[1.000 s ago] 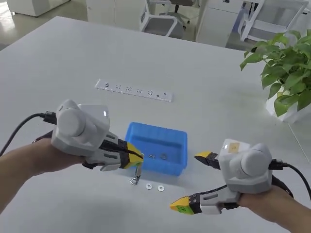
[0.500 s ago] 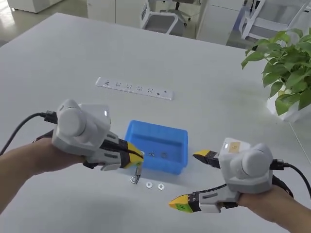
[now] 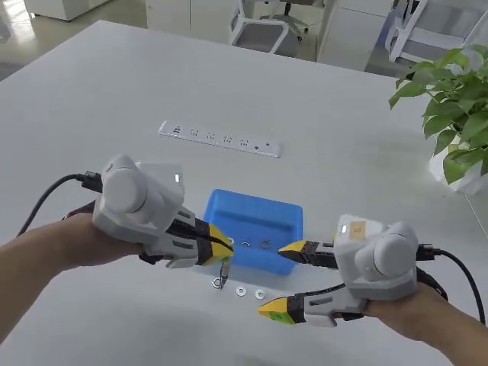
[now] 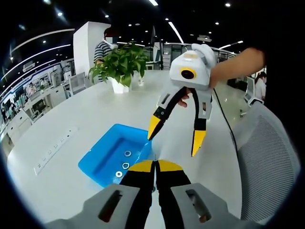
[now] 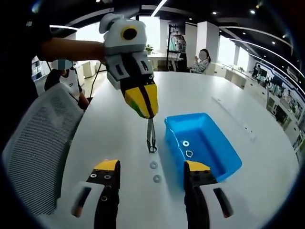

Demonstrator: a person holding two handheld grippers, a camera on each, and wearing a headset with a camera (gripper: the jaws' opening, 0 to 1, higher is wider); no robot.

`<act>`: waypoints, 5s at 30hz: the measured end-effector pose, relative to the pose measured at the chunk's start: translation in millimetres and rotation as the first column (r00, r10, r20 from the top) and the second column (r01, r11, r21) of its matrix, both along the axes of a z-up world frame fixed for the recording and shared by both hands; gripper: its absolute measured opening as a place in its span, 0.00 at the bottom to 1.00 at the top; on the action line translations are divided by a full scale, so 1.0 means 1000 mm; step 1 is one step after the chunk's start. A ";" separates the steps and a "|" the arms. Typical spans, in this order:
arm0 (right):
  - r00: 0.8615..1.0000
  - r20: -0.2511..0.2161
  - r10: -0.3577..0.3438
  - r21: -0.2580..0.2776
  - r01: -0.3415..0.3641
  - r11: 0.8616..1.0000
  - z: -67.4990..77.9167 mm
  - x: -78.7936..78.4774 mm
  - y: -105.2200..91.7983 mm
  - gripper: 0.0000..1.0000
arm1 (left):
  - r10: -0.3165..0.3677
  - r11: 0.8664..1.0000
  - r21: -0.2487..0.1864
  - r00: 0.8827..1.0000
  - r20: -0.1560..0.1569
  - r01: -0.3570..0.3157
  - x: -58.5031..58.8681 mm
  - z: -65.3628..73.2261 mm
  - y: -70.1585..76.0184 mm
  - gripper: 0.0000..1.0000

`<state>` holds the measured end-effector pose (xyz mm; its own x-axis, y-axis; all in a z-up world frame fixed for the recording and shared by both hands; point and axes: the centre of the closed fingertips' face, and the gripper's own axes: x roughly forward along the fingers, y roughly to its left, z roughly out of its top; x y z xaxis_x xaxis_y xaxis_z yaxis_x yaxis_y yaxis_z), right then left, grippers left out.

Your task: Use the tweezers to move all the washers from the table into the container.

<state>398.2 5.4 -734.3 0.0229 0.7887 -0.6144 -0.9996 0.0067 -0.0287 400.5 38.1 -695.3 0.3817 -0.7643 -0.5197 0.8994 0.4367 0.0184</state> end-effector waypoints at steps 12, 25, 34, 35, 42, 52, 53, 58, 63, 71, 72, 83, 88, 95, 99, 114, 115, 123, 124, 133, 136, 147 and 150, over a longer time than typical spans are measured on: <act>0.983 0.032 0.183 -0.026 -0.182 0.983 -0.012 -0.006 0.037 0.36 | -0.007 1.000 0.002 1.000 -0.014 0.007 -0.005 0.001 0.004 0.04; 0.962 0.036 0.272 -0.058 -0.270 0.961 -0.026 -0.006 0.058 0.26 | -0.022 1.000 0.001 1.000 -0.020 0.022 -0.001 -0.001 0.005 0.05; 0.944 0.044 0.328 -0.097 -0.323 0.941 -0.036 -0.007 0.063 0.17 | -0.035 0.999 0.009 0.999 -0.023 0.035 0.000 -0.003 0.004 0.05; 0.942 0.048 0.332 -0.103 -0.326 0.940 -0.036 -0.007 0.063 0.16 | -0.036 0.999 0.009 0.999 -0.024 0.036 0.000 -0.003 0.004 0.05; 0.923 0.078 0.376 -0.149 -0.362 0.920 -0.041 -0.006 0.064 0.11 | -0.040 0.999 0.008 0.999 -0.027 0.040 -0.001 -0.003 0.003 0.05; 0.929 0.058 0.365 -0.152 -0.353 0.923 -0.042 -0.006 0.063 0.09 | -0.043 0.999 0.013 0.999 -0.024 0.043 -0.001 -0.002 0.001 0.05; 0.931 0.054 0.360 -0.151 -0.349 0.925 -0.042 -0.005 0.063 0.09 | -0.044 0.999 0.014 0.999 -0.024 0.044 -0.002 -0.002 0.000 0.05; 0.937 0.045 0.347 -0.148 -0.337 0.930 -0.042 -0.005 0.062 0.08 | -0.037 0.999 0.017 0.999 -0.021 0.037 -0.002 -0.001 -0.001 0.05; 0.938 0.039 0.343 -0.150 -0.334 0.930 -0.042 -0.005 0.063 0.08 | -0.032 0.999 0.027 0.999 -0.013 0.033 -0.002 -0.001 0.000 0.06; 0.939 0.040 0.341 -0.154 -0.332 0.931 -0.042 -0.005 0.063 0.08 | -0.032 0.999 0.011 0.999 -0.018 0.032 -0.004 0.004 0.000 0.11; 0.940 0.038 0.340 -0.155 -0.331 0.931 -0.042 -0.005 0.063 0.08 | -0.031 0.999 0.009 0.999 -0.019 0.031 -0.005 0.004 0.000 0.12; 0.938 0.042 0.343 -0.160 -0.333 0.929 -0.041 -0.006 0.063 0.08 | -0.014 1.000 -0.012 0.999 -0.034 0.013 -0.013 0.007 0.007 0.27; 0.937 0.048 0.345 -0.160 -0.334 0.929 -0.039 -0.006 0.063 0.08 | 0.006 1.000 -0.016 0.999 -0.039 -0.007 -0.017 0.005 0.011 0.34; 0.935 0.051 0.352 -0.160 -0.341 0.926 -0.029 -0.008 0.061 0.08 | 0.034 0.999 -0.011 0.998 -0.054 -0.034 -0.024 0.002 0.017 0.48; 0.935 0.050 0.350 -0.161 -0.338 0.927 -0.021 -0.008 0.061 0.09 | 0.056 0.998 -0.027 0.997 -0.056 -0.058 -0.025 0.002 0.022 0.55; 0.946 0.046 0.321 -0.132 -0.313 0.941 0.013 -0.004 0.056 0.09 | 0.144 0.982 -0.111 0.986 -0.086 -0.153 -0.033 0.010 0.028 0.79; 0.946 0.048 0.321 -0.132 -0.312 0.941 0.015 -0.003 0.056 0.09 | 0.149 0.981 -0.115 0.985 -0.086 -0.158 -0.033 0.011 0.028 0.81; 0.944 0.057 0.325 -0.128 -0.315 0.940 0.033 0.003 0.056 0.09 | 0.175 0.974 -0.127 0.980 -0.094 -0.186 -0.034 0.012 0.030 0.91; 0.944 0.060 0.325 -0.128 -0.316 0.940 0.035 0.004 0.056 0.09 | 0.176 0.974 -0.129 0.980 -0.094 -0.187 -0.034 0.013 0.030 0.92; 0.944 0.089 0.317 -0.131 -0.304 0.944 0.046 0.023 0.056 0.09 | 0.185 0.972 -0.126 0.977 -0.106 -0.197 -0.036 0.012 0.032 0.98; 0.943 0.100 0.316 -0.134 -0.302 0.944 0.047 0.031 0.056 0.09 | 0.188 0.971 -0.128 0.976 -0.109 -0.202 -0.036 0.013 0.033 0.99; 0.938 0.126 0.323 -0.152 -0.304 0.941 0.035 0.054 0.057 0.09 | 0.205 0.967 -0.128 0.973 -0.109 -0.218 -0.033 0.015 0.039 0.99; 0.937 0.129 0.324 -0.157 -0.303 0.940 0.029 0.059 0.058 0.09 | 0.208 0.967 -0.126 0.972 -0.108 -0.221 -0.033 0.015 0.040 0.99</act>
